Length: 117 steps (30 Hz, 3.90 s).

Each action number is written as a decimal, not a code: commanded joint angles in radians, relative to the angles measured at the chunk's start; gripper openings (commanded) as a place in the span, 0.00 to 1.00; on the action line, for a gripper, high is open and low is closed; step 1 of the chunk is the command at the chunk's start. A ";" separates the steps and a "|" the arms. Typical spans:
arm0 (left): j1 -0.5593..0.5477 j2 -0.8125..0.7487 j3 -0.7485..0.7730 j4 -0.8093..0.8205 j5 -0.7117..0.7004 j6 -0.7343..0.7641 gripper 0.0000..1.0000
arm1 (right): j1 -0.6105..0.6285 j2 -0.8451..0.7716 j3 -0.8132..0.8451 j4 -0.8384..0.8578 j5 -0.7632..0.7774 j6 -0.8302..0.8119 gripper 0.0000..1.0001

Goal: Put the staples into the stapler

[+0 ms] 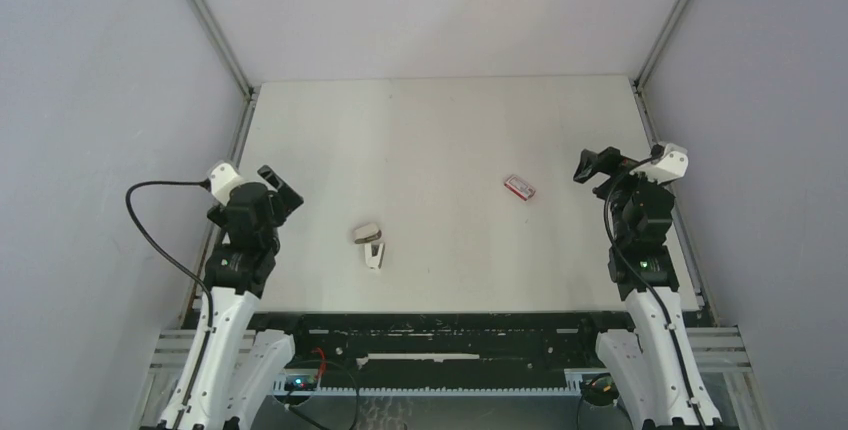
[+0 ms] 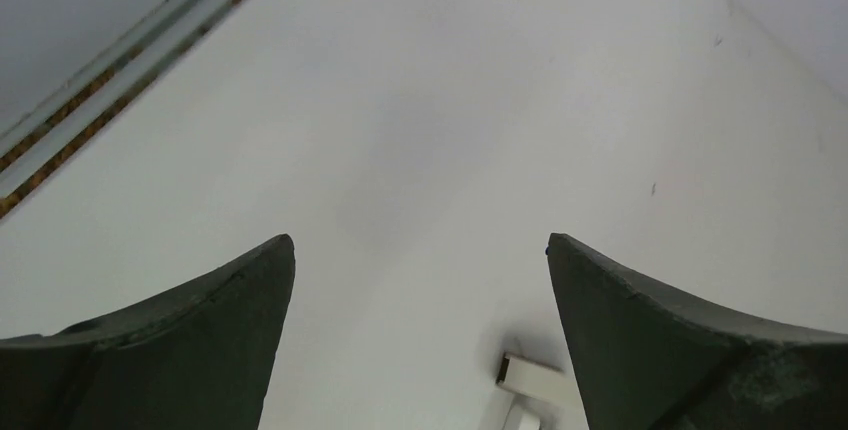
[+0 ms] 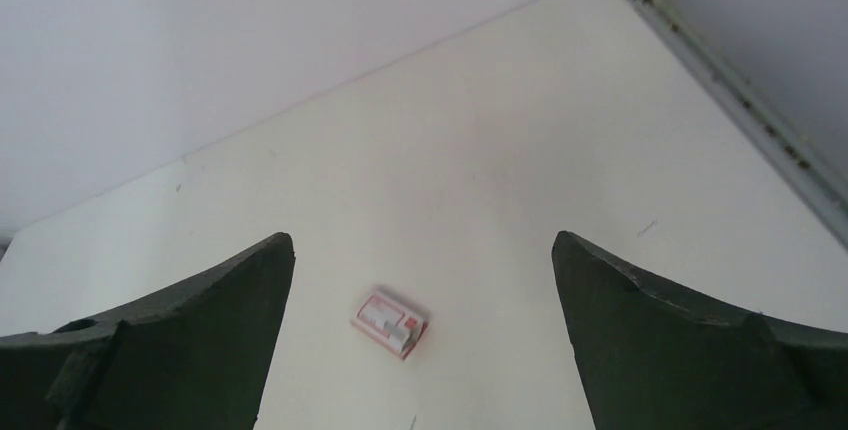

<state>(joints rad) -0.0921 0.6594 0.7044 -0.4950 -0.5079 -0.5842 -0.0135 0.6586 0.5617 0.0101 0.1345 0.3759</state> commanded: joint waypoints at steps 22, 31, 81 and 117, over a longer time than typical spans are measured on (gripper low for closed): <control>-0.286 0.385 0.196 -0.084 0.553 0.255 0.91 | -0.008 0.116 -0.096 0.025 -0.418 0.109 0.96; -0.385 0.618 0.398 -0.053 0.522 0.289 0.91 | 0.088 0.418 0.007 0.012 -0.294 0.001 0.89; -0.316 0.361 0.351 -0.019 0.375 0.357 0.95 | 0.218 1.233 0.754 -0.541 -0.241 -0.327 0.86; -0.316 0.363 0.353 -0.022 0.392 0.347 0.95 | 0.399 1.152 0.638 -0.539 0.030 -0.181 0.68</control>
<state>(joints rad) -0.4065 1.0462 1.0920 -0.5407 -0.1257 -0.2432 0.3889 1.8271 1.1976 -0.5507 0.0807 0.1501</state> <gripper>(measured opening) 0.952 0.691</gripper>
